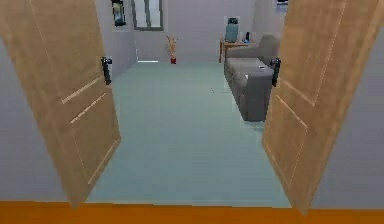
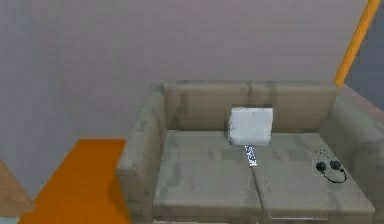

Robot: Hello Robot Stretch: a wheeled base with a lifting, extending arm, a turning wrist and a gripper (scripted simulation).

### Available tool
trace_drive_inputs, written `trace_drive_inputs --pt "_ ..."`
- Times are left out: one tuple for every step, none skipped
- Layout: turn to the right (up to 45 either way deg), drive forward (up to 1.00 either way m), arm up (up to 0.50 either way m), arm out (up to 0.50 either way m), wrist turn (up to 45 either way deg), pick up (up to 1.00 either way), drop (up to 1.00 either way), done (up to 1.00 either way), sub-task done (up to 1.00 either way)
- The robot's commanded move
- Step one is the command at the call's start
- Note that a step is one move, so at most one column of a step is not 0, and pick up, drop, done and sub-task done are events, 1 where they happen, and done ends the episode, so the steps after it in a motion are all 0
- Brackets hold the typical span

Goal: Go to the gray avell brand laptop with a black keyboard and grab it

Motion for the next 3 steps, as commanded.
trace_drive_inputs --pt "0.0 1.0 0.0 0.0 0.0 0.0 0.0 0.0 0.0" --pt "0.0 1.0 0.0 0.0 0.0 0.0 0.0 0.0 0.0" --pt "0.0 0.6 0.0 0.0 0.0 0.0 0.0 0.0 0.0"
